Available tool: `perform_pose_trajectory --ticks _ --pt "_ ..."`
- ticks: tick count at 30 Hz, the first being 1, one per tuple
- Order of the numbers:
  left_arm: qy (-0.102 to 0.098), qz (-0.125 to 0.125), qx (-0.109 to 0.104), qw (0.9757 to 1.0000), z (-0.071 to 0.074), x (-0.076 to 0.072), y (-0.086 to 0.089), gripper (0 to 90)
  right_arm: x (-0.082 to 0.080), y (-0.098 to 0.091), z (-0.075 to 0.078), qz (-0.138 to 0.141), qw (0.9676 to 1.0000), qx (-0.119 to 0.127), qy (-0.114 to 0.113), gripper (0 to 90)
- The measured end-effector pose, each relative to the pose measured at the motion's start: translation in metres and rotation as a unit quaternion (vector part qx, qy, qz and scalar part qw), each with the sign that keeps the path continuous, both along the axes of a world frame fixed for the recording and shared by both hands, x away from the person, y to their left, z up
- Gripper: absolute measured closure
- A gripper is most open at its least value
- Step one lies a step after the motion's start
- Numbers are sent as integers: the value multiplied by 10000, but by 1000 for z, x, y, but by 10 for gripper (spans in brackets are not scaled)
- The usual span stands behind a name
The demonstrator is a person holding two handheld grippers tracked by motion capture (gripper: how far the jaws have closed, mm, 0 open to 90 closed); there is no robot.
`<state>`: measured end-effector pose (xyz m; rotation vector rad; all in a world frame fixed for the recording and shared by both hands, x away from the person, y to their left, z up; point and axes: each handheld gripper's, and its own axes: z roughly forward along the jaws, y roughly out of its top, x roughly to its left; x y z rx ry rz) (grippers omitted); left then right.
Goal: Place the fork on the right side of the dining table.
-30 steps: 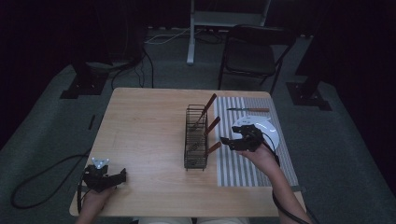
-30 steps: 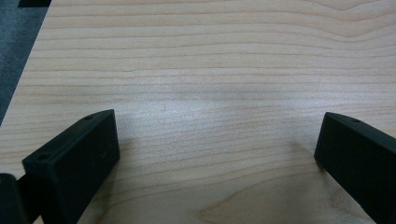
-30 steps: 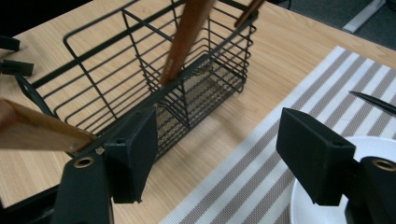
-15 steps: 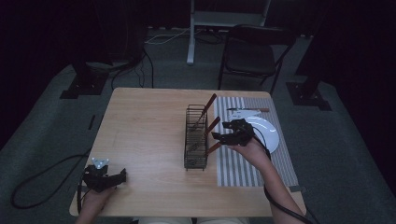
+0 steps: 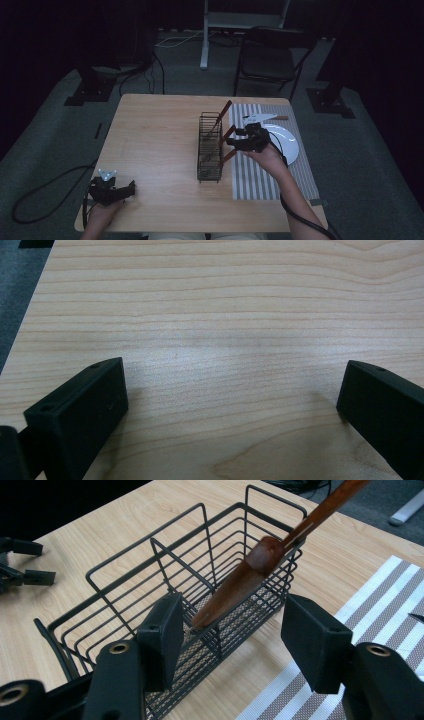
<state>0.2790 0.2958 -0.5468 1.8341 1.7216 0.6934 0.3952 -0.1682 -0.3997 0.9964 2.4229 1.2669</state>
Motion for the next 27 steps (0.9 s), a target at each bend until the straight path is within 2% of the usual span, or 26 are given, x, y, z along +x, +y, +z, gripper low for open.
perform_pose_trajectory --ticks 6,14,18,21,24,25,27 --pt "1 -2 -2 10000 0 0 0 3 7 5 -2 92 9998 77 138 455" --pt "0 -3 -3 10000 0 0 0 3 16 7 -5 154 9993 62 331 556" --pt "1 -3 -1 10000 0 0 0 3 17 10 -8 303 9989 32 370 713" --pt "1 -3 -2 10000 0 0 0 3 16 10 -7 398 9986 44 359 723" --pt "1 -2 -2 10000 0 0 0 3 14 11 -3 597 9973 153 405 787" --pt "1 -2 -1 10000 0 0 0 3 14 11 -3 678 9962 257 473 801" --pt "1 -2 -2 10000 0 0 0 3 12 12 0 738 9959 271 440 807"
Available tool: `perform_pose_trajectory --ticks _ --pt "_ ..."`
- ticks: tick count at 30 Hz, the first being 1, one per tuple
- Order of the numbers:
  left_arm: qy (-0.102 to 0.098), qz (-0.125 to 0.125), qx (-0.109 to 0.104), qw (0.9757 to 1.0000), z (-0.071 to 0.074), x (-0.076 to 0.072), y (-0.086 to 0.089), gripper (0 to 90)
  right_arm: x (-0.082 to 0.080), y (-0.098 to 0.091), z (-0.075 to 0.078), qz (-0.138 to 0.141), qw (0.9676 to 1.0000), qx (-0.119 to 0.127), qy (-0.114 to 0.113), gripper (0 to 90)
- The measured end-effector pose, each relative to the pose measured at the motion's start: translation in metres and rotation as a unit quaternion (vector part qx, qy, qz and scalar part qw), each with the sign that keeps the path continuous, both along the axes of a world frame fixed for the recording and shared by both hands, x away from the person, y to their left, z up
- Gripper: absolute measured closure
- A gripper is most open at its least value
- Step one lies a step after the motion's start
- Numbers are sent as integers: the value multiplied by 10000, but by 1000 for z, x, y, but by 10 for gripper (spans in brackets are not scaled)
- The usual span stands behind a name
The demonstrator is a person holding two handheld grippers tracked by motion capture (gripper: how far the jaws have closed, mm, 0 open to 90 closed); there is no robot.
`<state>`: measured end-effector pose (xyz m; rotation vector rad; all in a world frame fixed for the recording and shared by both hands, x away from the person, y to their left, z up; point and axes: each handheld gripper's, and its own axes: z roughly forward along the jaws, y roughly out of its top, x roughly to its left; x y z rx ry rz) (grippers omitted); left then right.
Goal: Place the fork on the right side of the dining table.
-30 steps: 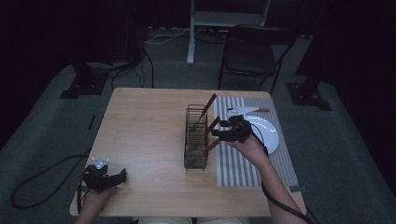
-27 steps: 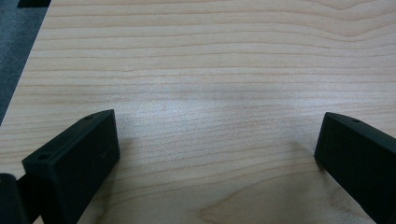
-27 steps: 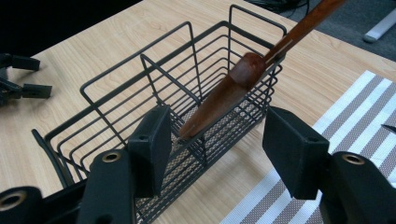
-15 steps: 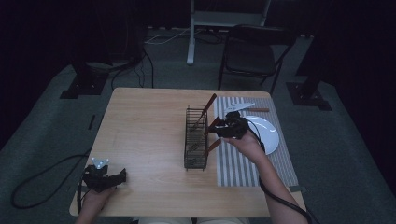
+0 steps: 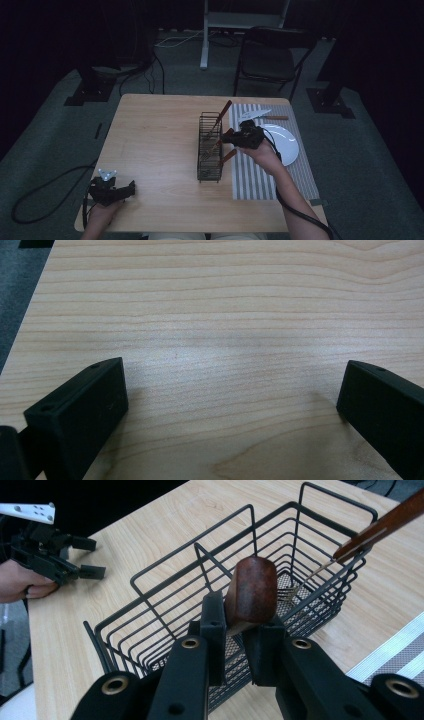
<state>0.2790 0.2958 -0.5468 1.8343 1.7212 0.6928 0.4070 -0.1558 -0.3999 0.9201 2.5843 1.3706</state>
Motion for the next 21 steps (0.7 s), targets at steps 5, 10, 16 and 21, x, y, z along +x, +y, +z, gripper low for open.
perform_pose_trajectory --ticks 5,10,16,21 --pt "-1 1 0 10000 0 0 0 3 -4 2 4 1 9999 -106 -98 808" --pt "2 0 4 10000 0 0 0 3 -8 -3 12 -56 9998 -87 -187 809" --pt "-4 2 2 10000 0 0 0 3 -15 -11 27 -90 9995 10 -316 809" --pt "-4 2 0 10000 0 0 0 3 -25 -17 41 -65 9989 76 -451 809"
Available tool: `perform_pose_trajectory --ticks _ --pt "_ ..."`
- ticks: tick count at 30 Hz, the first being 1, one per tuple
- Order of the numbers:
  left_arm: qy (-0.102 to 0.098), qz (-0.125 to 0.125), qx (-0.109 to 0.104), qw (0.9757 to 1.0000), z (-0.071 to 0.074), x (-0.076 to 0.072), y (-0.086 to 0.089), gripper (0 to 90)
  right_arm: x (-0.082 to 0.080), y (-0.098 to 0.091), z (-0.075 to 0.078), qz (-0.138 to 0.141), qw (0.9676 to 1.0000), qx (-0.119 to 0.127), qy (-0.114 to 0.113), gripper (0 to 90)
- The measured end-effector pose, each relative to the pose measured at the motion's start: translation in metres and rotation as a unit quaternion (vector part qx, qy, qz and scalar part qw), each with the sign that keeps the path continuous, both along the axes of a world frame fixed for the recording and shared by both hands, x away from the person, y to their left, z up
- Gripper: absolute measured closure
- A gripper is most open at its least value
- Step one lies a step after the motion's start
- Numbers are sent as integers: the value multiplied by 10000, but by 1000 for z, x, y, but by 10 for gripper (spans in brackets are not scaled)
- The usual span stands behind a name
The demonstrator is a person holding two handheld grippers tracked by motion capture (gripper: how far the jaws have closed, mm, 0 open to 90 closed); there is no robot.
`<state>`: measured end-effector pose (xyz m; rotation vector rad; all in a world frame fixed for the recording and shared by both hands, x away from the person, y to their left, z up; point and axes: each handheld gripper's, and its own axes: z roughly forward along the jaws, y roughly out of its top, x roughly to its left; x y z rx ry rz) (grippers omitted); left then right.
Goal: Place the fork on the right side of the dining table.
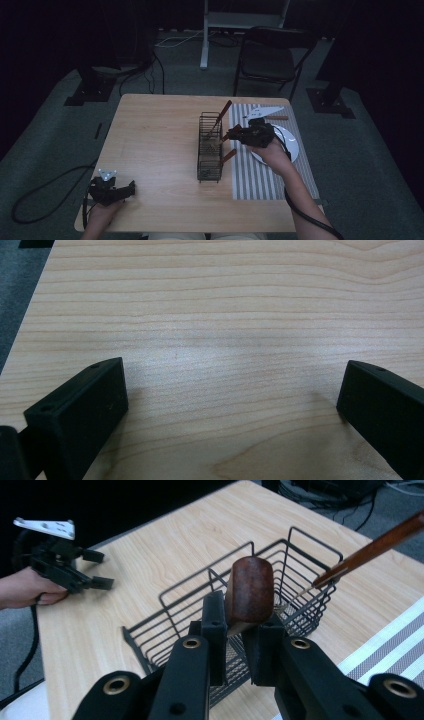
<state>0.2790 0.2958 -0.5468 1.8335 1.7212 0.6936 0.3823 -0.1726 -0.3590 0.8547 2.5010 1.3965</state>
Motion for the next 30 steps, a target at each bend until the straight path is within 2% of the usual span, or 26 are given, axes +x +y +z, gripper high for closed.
perform_pose_trajectory --ticks 9,15,16,21,22,25,30 --pt "4 -2 0 10000 0 0 0 3 -14 -12 23 -26 9997 139 -221 809" --pt "3 -1 -1 10000 0 0 0 3 -22 -26 36 -219 9988 198 -392 808" --pt "5 -2 0 10000 0 0 0 3 -25 -33 39 -319 9984 226 -420 808" --pt "4 -2 0 10000 0 0 0 3 -30 -47 40 -464 9976 281 -438 808" --pt "4 -2 0 10000 0 0 0 3 -33 -54 39 -563 9970 270 -448 808" --pt "4 -2 0 10000 0 0 0 3 -35 -59 37 -620 9968 251 -447 808" --pt "6 -3 -2 10000 0 0 0 3 -41 -69 26 -776 9961 144 -394 808"
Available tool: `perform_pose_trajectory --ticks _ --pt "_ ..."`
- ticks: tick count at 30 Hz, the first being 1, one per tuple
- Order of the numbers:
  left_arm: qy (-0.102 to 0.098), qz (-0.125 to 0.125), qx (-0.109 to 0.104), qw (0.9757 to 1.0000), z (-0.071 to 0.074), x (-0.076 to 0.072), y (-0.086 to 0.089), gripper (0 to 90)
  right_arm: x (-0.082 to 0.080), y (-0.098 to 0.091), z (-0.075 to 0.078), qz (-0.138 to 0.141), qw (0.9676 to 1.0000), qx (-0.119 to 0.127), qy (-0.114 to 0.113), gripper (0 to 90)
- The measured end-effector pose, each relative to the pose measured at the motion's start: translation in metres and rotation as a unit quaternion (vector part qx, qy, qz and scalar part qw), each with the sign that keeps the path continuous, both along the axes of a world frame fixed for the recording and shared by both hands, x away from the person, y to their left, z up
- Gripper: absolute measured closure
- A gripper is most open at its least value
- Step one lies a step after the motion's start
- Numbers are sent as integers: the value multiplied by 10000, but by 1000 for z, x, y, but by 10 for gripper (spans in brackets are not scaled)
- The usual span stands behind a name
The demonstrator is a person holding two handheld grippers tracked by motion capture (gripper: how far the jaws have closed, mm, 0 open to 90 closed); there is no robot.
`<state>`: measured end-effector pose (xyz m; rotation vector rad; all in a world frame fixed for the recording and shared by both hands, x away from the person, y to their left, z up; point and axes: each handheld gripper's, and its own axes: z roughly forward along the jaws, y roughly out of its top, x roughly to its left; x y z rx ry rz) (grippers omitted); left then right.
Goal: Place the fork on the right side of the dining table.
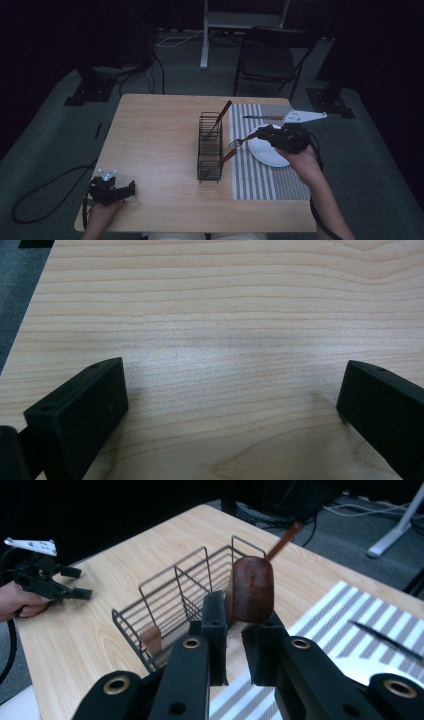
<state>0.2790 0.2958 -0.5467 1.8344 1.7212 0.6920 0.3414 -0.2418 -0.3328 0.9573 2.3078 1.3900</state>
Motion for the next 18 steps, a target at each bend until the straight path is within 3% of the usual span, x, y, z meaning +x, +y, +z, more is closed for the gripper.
perform_pose_trajectory --ticks 7,8,9,12,18 --pt "6 -2 1 10000 0 0 0 3 -10 -11 -24 -168 9997 -13 169 808" --pt "-1 5 -6 10000 0 0 0 3 -13 -14 -33 -240 9994 -99 222 808" --pt "-1 5 -6 10000 0 0 0 3 -13 -14 -33 -240 9994 -99 222 808" --pt "-14 11 -8 10000 0 0 0 3 -19 -20 -51 -398 9985 -66 378 808" --pt "-2 1 1 10000 0 0 0 3 -26 -27 -67 -551 9972 -4 506 808"
